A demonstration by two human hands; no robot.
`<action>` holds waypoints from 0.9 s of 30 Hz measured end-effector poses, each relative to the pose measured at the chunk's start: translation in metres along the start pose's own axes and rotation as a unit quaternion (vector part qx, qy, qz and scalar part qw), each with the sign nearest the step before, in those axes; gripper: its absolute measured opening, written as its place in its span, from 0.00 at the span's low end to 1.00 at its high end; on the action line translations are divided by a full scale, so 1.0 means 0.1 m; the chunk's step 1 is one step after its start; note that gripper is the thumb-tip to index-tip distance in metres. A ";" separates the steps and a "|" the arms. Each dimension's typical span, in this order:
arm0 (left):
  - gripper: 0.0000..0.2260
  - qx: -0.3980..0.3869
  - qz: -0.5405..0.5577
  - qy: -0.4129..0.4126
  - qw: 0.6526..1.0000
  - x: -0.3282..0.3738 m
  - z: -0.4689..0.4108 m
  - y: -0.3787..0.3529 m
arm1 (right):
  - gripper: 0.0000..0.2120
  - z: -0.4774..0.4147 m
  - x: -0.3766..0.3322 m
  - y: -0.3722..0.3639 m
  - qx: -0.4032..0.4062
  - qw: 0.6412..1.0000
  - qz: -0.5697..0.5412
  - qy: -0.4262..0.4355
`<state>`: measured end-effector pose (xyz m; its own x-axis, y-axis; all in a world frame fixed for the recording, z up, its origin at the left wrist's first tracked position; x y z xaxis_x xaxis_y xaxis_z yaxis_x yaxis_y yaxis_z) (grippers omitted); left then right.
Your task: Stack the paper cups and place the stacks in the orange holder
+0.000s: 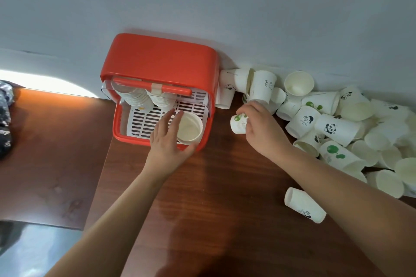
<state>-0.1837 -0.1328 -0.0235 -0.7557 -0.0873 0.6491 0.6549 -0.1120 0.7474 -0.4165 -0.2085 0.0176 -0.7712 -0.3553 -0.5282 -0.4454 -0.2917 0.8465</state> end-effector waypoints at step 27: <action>0.24 -0.135 0.600 0.108 0.781 0.62 0.05 0.02 | 0.33 -0.64 0.81 0.24 0.014 0.946 -0.020 -0.322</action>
<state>-0.2292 -0.1339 0.0190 0.3987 -0.4516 0.7982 0.8892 -0.0227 -0.4570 -0.4605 -0.3009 -0.0086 -0.8669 0.2731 -0.4170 -0.4848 -0.2673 0.8328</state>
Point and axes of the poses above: each hand's wrist, its own z-axis away from the middle knuckle, its own y-axis out of the back of the hand, x = y × z, the point moved 7 cm from there along -z, towards the middle knuckle, and after that the axes turned 7 degrees about -x, right-handed, at the moved point
